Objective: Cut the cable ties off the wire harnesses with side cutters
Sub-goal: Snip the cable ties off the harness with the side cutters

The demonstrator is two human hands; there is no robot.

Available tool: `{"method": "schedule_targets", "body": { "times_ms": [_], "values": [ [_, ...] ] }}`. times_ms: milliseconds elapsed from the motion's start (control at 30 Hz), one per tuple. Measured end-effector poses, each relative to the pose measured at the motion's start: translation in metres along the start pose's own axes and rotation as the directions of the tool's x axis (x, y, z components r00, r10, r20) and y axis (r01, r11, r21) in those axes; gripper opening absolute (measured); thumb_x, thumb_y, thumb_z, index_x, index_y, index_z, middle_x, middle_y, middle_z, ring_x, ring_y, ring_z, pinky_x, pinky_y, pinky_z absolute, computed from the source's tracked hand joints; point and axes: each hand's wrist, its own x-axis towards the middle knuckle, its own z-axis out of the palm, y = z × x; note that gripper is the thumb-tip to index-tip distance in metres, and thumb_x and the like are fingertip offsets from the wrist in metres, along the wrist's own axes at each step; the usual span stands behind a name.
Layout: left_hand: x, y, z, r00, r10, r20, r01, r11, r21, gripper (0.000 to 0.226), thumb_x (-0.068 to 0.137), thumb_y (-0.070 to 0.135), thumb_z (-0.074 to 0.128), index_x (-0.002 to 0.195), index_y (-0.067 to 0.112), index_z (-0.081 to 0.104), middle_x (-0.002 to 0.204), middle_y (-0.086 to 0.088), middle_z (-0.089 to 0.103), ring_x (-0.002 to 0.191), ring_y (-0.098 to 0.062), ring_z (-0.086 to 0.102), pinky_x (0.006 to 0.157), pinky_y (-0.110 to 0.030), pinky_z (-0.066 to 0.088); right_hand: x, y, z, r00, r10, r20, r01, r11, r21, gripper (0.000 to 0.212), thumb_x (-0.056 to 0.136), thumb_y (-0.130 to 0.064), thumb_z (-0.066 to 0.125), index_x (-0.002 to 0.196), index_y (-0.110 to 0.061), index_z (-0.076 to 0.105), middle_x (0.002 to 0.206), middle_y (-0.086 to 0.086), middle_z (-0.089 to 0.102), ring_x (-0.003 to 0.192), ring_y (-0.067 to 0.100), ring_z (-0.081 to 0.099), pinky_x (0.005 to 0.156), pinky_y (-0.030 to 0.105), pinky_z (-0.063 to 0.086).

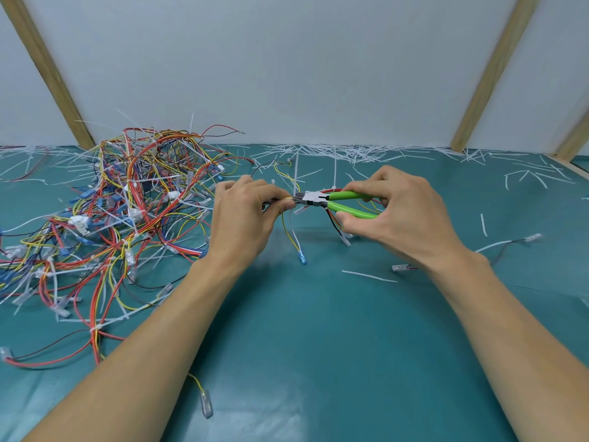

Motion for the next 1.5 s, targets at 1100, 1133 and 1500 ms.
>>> {"method": "schedule_targets", "body": {
  "times_ms": [1100, 1133, 1500],
  "values": [
    [-0.0023, -0.0011, 0.0044, 1.0, 0.011, 0.007, -0.01, 1.0, -0.006, 0.011, 0.088, 0.036, 0.073, 0.087, 0.025, 0.078, 0.072, 0.008, 0.067, 0.075, -0.021, 0.056, 0.079, -0.036, 0.03, -0.0001, 0.0009, 0.0017, 0.997, 0.072, -0.004, -0.071, 0.997, 0.012, 0.032, 0.073, -0.068, 0.078, 0.098, -0.048, 0.079, 0.08, -0.014, 0.071, 0.075, 0.012, 0.054, 0.06, 0.027, 0.035],
    [-0.0023, -0.0012, 0.0046, 1.0, 0.011, 0.008, -0.011, 1.0, -0.004, 0.011, 0.088, 0.036, 0.074, 0.087, 0.025, 0.078, 0.072, 0.008, 0.067, 0.074, -0.021, 0.056, 0.079, -0.037, 0.031, -0.0001, 0.0004, 0.0014, 0.997, 0.076, -0.003, -0.076, 0.997, 0.011, 0.033, 0.073, -0.068, 0.078, 0.098, -0.048, 0.079, 0.081, -0.014, 0.071, 0.075, 0.012, 0.055, 0.061, 0.028, 0.036],
    [-0.0017, -0.0029, 0.0042, 1.0, -0.023, -0.007, 0.022, 0.998, -0.054, 0.014, 0.087, 0.036, 0.074, 0.087, 0.023, 0.079, 0.078, 0.005, 0.073, 0.075, -0.024, 0.059, 0.082, -0.045, 0.04, 0.0019, 0.0028, 0.007, 0.963, 0.213, -0.163, -0.209, 0.977, 0.045, 0.049, 0.082, -0.079, 0.057, 0.086, -0.033, 0.072, 0.07, -0.014, 0.068, 0.07, 0.011, 0.061, 0.065, 0.029, 0.044]
  ]
}}
